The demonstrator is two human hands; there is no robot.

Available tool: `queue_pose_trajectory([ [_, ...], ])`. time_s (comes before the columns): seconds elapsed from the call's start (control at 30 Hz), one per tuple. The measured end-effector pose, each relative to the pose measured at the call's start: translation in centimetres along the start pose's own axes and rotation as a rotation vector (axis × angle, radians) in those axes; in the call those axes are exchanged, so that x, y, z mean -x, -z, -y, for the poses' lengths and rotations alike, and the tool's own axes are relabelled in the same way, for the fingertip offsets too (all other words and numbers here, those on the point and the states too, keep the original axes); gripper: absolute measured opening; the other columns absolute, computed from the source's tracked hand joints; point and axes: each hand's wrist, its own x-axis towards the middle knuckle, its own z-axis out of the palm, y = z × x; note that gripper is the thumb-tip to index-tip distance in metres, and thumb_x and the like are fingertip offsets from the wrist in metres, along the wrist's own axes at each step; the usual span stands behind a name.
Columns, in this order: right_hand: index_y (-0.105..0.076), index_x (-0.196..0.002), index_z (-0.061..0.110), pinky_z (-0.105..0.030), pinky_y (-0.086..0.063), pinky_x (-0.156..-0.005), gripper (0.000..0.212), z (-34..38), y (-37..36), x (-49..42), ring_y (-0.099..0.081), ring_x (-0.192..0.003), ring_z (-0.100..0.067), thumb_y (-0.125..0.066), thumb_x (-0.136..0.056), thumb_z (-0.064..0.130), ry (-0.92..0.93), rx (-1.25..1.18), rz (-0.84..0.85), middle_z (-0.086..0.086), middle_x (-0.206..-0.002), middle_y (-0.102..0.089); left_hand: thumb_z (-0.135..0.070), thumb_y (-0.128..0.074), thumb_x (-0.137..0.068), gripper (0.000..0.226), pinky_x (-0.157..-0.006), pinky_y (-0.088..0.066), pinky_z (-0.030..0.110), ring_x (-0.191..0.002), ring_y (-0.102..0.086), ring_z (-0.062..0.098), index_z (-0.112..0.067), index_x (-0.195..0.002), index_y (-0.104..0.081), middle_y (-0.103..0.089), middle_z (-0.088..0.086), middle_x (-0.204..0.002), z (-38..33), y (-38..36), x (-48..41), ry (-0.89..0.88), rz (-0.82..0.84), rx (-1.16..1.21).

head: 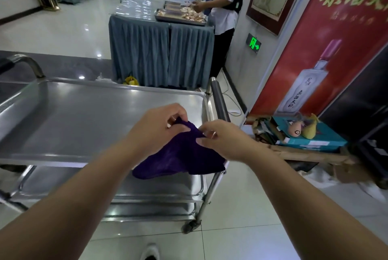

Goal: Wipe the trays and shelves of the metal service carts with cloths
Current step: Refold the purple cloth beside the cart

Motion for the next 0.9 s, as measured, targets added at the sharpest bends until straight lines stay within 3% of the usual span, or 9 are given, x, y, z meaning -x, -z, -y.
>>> queue_pose_trajectory([
  [0.07, -0.059, -0.097, 0.036, -0.023, -0.05, -0.065, 0.007, -0.2, 0.4, -1.3, -0.057, -0.083, -0.005, -0.054, -0.093, 0.037, -0.002, -0.063, -0.022, 0.017, -0.091, -0.055, -0.028, -0.069, -0.08, 0.021, -0.065, -0.038, -0.001, -0.08, -0.057, -0.009, -0.042, -0.079, -0.055, -0.063, -0.023, -0.077, 0.7, 0.0, -1.5, 0.014, -0.001, 0.048],
  [0.17, -0.055, -0.095, 0.036, -0.022, -0.046, -0.059, 0.007, -0.4, 1.3, -3.4, -0.06, -0.077, -0.006, -0.048, -0.095, 0.036, -0.043, -0.116, -0.073, 0.014, -0.089, -0.06, -0.029, -0.07, -0.079, 0.027, -0.061, -0.045, 0.005, -0.078, -0.062, -0.003, -0.048, -0.089, -0.054, -0.067, -0.016, -0.084, 2.5, 0.1, -3.9, 0.076, -0.019, 0.212],
  [0.27, -0.053, -0.096, 0.034, -0.022, -0.045, -0.056, 0.008, -0.6, 2.6, -5.7, -0.06, -0.074, -0.009, -0.045, -0.097, 0.035, -0.051, -0.011, -0.133, 0.011, -0.087, -0.061, -0.032, -0.071, -0.078, 0.034, -0.061, -0.049, 0.016, -0.077, -0.065, 0.0, -0.048, -0.101, -0.051, -0.068, -0.012, -0.088, 5.1, -0.5, -6.4, 0.146, 0.037, 0.289],
  [0.4, -0.056, -0.093, 0.033, -0.026, -0.048, -0.059, 0.009, -1.0, 4.8, -8.7, -0.06, -0.075, -0.014, -0.047, -0.097, 0.032, -0.076, -0.004, -0.165, 0.007, -0.086, -0.062, -0.051, -0.072, -0.071, 0.059, -0.079, -0.051, 0.026, -0.098, -0.058, -0.001, -0.041, -0.122, -0.046, -0.061, -0.021, -0.107, 9.3, -3.0, -9.0, 0.252, 0.225, 0.194],
  [0.53, -0.062, -0.092, 0.028, -0.04, -0.057, -0.071, 0.012, -1.8, 7.0, -11.3, -0.068, -0.077, -0.022, -0.051, -0.095, 0.023, -0.074, -0.309, -0.257, -0.002, -0.087, -0.07, -0.054, -0.07, -0.072, 0.069, -0.101, -0.041, 0.036, -0.12, -0.041, 0.006, -0.039, -0.133, -0.041, -0.043, -0.018, -0.134, 12.9, -5.0, -11.6, 0.288, 0.259, 0.159],
  [0.6, -0.067, -0.086, 0.027, -0.044, -0.056, -0.072, 0.014, -2.5, 7.8, -12.3, -0.069, -0.077, -0.026, -0.054, -0.09, 0.022, -0.048, -0.532, -0.293, -0.004, -0.084, -0.072, -0.056, -0.068, -0.073, 0.067, -0.103, -0.037, 0.036, -0.12, -0.038, 0.0, -0.046, -0.133, -0.038, -0.039, -0.027, -0.131, 14.0, -5.4, -13.0, 0.308, 0.289, 0.237],
  [0.67, -0.069, -0.082, 0.03, -0.039, -0.055, -0.069, 0.014, -3.5, 8.5, -13.1, -0.069, -0.078, -0.028, -0.055, -0.084, 0.027, -0.046, -0.62, -0.305, -0.004, -0.084, -0.072, -0.054, -0.07, -0.073, 0.052, -0.095, -0.042, 0.029, -0.105, -0.047, -0.014, -0.056, -0.118, -0.045, -0.047, -0.039, -0.118, 14.6, -5.6, -14.4, 0.327, 0.34, 0.408],
  [0.8, -0.069, -0.084, 0.035, -0.029, -0.053, -0.063, 0.015, -6.0, 9.0, -14.4, -0.07, -0.076, -0.021, -0.055, -0.083, 0.033, -0.152, -0.571, -0.38, 0.0, -0.085, -0.072, -0.038, -0.071, -0.078, 0.026, -0.085, -0.054, 0.039, -0.09, -0.066, 0.009, -0.032, -0.1, -0.059, -0.069, -0.008, -0.097, 16.1, -6.4, -17.1, 0.396, 0.398, 0.537],
  [0.9, -0.066, -0.086, 0.031, -0.043, -0.056, -0.071, 0.011, -8.8, 8.6, -15.0, -0.068, -0.08, -0.023, -0.055, -0.089, 0.029, -0.292, -0.451, -0.493, 0.0, -0.086, -0.071, -0.026, -0.073, -0.078, 0.022, -0.072, -0.058, 0.034, -0.081, -0.069, 0.015, -0.021, -0.095, -0.06, -0.07, 0.001, -0.091, 16.8, -6.9, -18.5, 0.435, 0.367, 0.529],
])
